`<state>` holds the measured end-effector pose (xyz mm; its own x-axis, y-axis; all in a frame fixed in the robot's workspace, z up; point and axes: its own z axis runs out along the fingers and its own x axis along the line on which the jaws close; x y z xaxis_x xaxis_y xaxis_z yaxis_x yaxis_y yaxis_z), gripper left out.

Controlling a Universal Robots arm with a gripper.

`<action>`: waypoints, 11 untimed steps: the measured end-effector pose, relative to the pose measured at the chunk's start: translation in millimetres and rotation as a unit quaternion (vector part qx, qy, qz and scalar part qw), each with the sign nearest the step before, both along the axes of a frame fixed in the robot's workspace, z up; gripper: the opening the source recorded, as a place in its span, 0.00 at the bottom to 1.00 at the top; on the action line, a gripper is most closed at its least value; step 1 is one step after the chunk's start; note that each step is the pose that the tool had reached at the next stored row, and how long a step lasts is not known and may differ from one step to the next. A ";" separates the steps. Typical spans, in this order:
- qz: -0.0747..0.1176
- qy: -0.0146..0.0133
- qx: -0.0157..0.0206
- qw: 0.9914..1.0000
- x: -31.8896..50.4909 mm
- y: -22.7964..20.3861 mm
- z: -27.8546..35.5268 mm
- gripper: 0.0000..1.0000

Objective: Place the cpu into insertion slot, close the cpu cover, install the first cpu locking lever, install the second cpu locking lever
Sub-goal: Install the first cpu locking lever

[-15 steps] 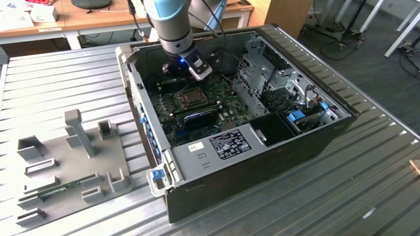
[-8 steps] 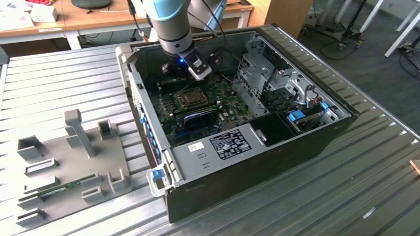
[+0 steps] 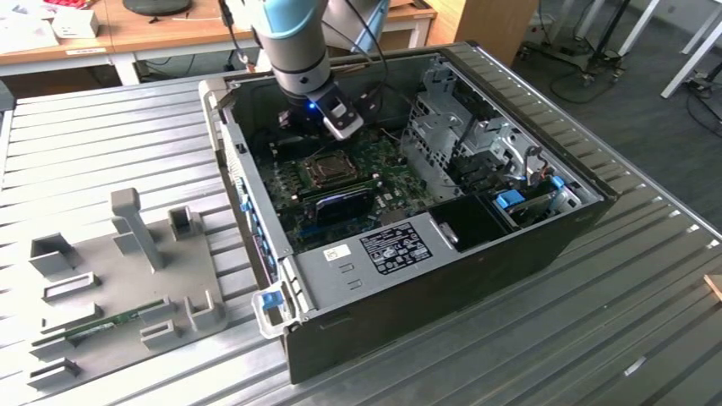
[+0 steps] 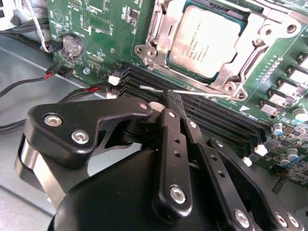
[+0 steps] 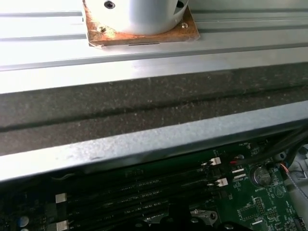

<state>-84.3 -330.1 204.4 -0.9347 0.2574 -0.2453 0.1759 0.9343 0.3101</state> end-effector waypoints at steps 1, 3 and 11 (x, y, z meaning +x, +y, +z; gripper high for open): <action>0.000 0.000 0.000 1.000 0.0 0.0 -0.5 0.11; -0.001 0.000 0.000 1.000 0.0 0.0 -1.5 0.11; -0.004 0.000 -0.001 1.000 0.0 0.2 -4.7 0.11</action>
